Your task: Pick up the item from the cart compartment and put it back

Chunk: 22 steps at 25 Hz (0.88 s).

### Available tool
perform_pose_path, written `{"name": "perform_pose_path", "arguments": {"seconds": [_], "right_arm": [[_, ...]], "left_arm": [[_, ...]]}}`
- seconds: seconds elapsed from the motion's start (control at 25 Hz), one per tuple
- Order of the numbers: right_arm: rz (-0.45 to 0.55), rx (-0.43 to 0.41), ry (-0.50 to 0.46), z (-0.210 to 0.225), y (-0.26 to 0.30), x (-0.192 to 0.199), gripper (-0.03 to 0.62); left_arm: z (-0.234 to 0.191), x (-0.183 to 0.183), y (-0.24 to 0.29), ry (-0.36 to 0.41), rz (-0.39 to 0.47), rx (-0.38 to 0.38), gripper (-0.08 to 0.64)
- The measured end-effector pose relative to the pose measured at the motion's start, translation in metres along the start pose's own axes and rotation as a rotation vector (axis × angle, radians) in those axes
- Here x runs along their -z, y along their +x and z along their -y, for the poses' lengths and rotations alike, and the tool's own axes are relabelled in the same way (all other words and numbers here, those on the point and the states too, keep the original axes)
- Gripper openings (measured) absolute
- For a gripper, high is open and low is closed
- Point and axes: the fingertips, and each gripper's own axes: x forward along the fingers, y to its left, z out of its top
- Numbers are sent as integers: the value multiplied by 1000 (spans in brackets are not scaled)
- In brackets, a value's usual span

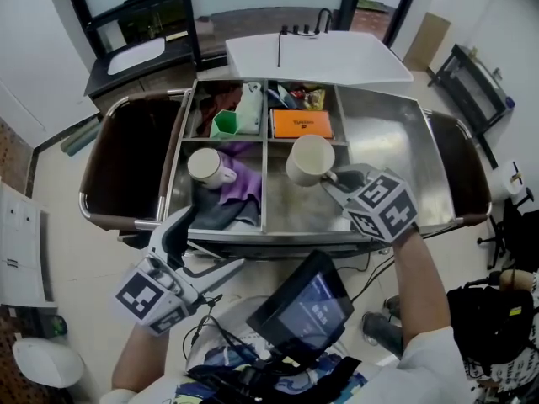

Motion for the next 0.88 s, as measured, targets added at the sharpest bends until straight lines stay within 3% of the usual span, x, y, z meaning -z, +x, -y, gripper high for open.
{"name": "perform_pose_path", "arguments": {"seconds": [0.48, 0.88], "right_arm": [[54, 51, -30, -1, -83, -9, 46], [97, 160, 12, -14, -159, 17, 46]], "left_arm": [[3, 1, 2, -7, 4, 11, 466], [12, -2, 13, 7, -5, 66, 466]]}}
